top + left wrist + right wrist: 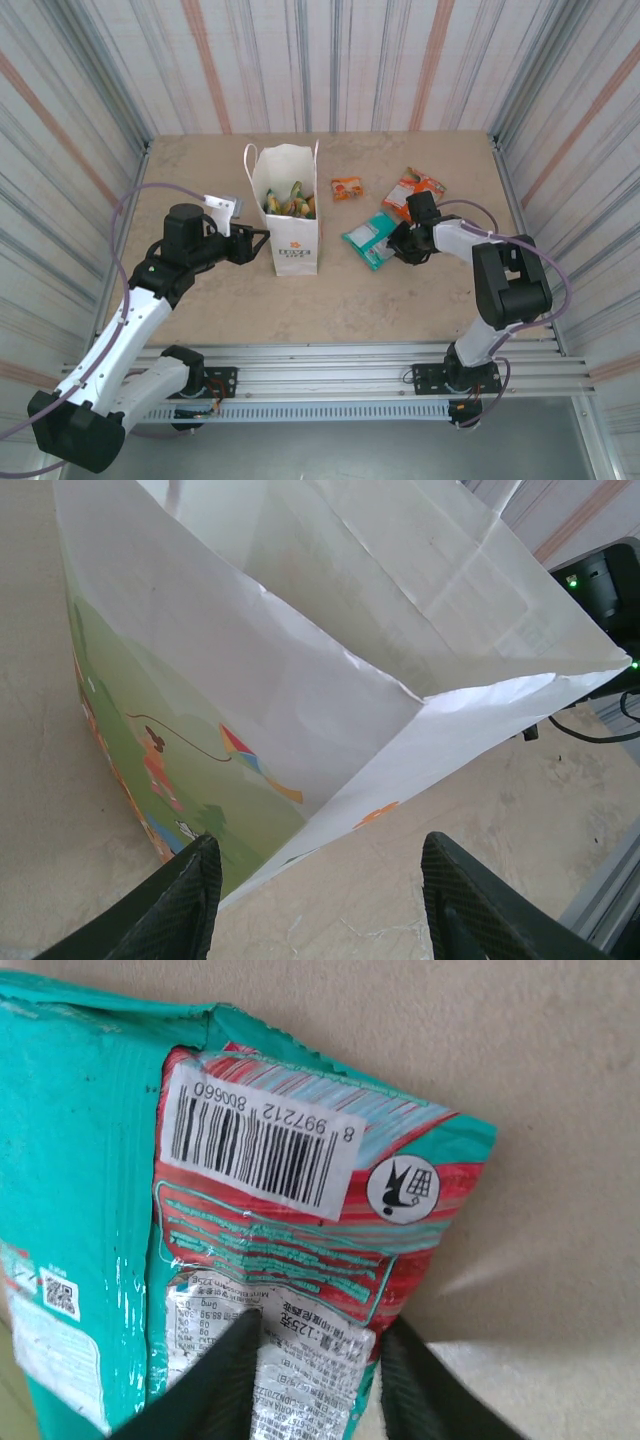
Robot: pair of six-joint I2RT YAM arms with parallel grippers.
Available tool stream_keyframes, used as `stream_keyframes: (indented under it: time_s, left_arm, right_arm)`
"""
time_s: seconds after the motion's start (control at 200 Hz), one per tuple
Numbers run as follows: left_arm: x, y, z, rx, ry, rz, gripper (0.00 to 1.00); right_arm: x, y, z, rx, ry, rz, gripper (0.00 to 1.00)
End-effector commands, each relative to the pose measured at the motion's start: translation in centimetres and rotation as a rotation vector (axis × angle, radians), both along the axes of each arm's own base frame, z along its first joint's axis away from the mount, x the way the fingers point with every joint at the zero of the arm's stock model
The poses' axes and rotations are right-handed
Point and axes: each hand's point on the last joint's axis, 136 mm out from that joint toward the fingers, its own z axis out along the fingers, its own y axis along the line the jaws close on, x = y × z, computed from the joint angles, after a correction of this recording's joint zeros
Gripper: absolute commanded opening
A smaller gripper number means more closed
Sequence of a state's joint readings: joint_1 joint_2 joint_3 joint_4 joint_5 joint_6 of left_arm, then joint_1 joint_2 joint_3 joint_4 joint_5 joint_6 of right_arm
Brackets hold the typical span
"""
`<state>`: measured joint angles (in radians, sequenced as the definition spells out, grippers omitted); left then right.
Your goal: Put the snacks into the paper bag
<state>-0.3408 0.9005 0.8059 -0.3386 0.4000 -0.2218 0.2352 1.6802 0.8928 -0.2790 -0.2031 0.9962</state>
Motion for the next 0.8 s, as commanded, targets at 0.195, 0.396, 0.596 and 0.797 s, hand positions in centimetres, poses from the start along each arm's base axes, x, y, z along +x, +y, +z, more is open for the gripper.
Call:
stream_keyframes:
  time_s: [0.195, 0.396, 0.596, 0.797]
  left_arm:
    - [0.4, 0.3, 0.7, 0.012, -0.027, 0.008, 0.57]
    - [0.4, 0.3, 1.2, 0.008, -0.038, 0.007, 0.57]
    - [0.5, 0.2, 1.9, 0.003, -0.054, 0.006, 0.57]
    - [0.8, 0.1, 3.1, -0.012, -0.066, 0.008, 0.57]
  right_arm:
    - [0.7, -0.6, 0.0, -0.057, -0.014, 0.041, 0.09]
    - [0.8, -0.7, 3.4, -0.086, -0.105, 0.117, 0.0]
    - [0.3, -0.8, 7.0, -0.149, -0.161, 0.221, 0.0]
    - [0.2, -0.3, 10.8, -0.186, -0.236, 0.335, 0.0]
